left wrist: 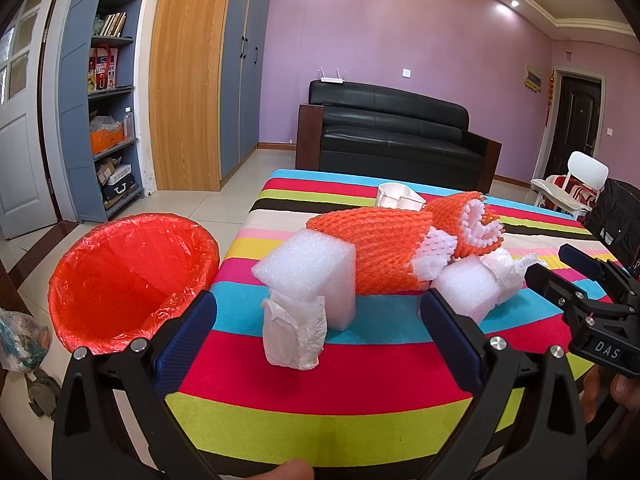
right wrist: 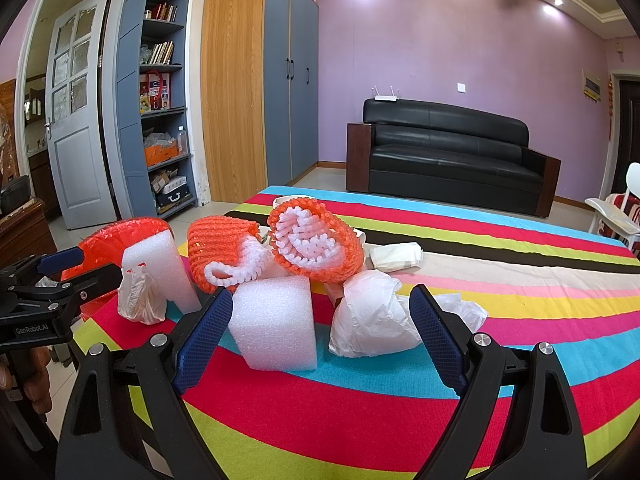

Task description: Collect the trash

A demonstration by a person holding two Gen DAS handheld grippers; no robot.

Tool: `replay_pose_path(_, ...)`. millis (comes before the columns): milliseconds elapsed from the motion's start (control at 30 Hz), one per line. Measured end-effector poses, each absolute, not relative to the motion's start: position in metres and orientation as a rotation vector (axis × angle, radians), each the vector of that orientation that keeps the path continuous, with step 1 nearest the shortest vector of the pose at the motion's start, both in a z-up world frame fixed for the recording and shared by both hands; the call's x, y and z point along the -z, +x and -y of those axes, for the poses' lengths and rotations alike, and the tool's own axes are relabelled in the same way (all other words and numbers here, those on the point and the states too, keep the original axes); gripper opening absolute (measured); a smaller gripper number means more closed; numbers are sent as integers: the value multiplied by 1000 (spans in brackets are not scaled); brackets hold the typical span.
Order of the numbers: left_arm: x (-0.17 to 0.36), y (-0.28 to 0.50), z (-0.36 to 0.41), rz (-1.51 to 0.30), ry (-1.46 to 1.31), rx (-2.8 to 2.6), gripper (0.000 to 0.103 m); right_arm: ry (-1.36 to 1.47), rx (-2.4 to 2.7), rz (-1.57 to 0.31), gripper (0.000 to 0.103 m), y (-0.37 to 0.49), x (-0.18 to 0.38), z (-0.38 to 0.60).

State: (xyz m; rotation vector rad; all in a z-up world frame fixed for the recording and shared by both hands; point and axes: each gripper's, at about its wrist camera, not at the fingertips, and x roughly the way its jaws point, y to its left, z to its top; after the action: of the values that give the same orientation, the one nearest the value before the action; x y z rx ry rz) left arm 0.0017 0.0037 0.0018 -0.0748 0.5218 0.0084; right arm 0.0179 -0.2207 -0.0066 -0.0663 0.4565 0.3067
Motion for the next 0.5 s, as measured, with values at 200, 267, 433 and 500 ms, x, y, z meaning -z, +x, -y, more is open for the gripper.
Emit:
replay_pose_path(200,-1,3,1,-522,-77,-7,99,-66,-307,-457,84,18,7,221)
replay_pose_path(267,-2,2,-1,-522,-77,-8,98,-66,-306,-457,84,18,7,221)
replay_pose_path(433,-2,3,0,-523,-80,-9,99,-67,-307,-458,84,19,6,220)
replay_pose_path(500,-2,3,1,-523,-80,-9,99,-66,-306,-457,84,19,6,221)
